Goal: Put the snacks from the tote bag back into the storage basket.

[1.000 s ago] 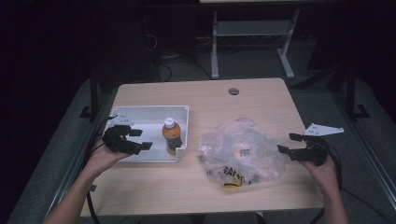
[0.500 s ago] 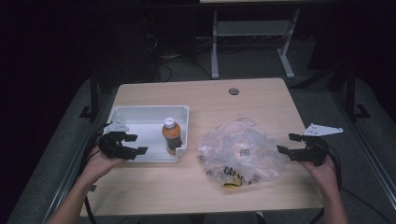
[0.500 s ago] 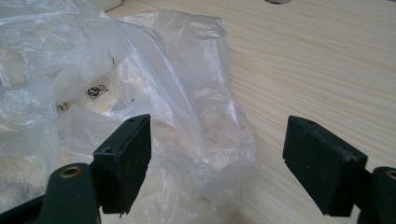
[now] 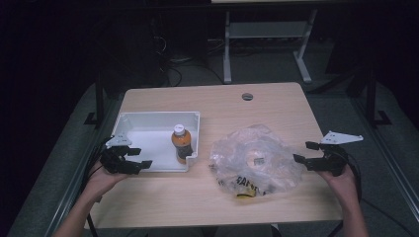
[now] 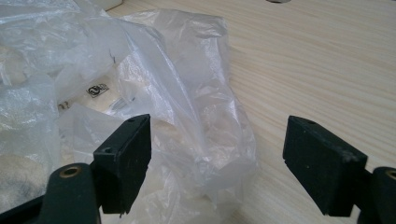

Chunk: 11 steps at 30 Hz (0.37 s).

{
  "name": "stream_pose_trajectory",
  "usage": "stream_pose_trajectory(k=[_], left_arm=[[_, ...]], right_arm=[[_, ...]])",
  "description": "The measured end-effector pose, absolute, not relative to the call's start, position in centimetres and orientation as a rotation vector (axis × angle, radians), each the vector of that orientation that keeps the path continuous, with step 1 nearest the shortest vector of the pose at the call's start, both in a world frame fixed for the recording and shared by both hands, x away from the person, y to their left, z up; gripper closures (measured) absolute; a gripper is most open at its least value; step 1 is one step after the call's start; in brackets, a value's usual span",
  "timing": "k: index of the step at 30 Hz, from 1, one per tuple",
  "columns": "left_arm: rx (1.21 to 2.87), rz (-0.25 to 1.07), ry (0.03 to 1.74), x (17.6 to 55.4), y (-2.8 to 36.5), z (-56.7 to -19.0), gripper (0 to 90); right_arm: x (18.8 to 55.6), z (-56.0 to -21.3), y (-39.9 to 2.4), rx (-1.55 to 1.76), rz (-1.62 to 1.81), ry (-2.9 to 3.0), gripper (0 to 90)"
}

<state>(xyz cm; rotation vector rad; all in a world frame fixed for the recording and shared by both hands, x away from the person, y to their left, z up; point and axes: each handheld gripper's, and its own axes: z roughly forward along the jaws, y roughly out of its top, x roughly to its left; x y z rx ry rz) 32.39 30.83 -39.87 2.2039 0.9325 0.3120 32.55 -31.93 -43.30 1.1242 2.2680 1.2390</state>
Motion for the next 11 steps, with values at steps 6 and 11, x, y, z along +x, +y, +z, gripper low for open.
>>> stream_pose_trajectory(k=[6,11], left_arm=[[2.198,0.303,0.934,32.09,30.75,-40.51,28.9],[2.199,0.303,0.939,32.01,30.59,-40.8,28.7]], right_arm=[[32.36,-43.19,-31.99,1.125,1.237,2.263,23.1],[32.25,-43.17,-32.13,1.124,1.241,2.259,23.1]])
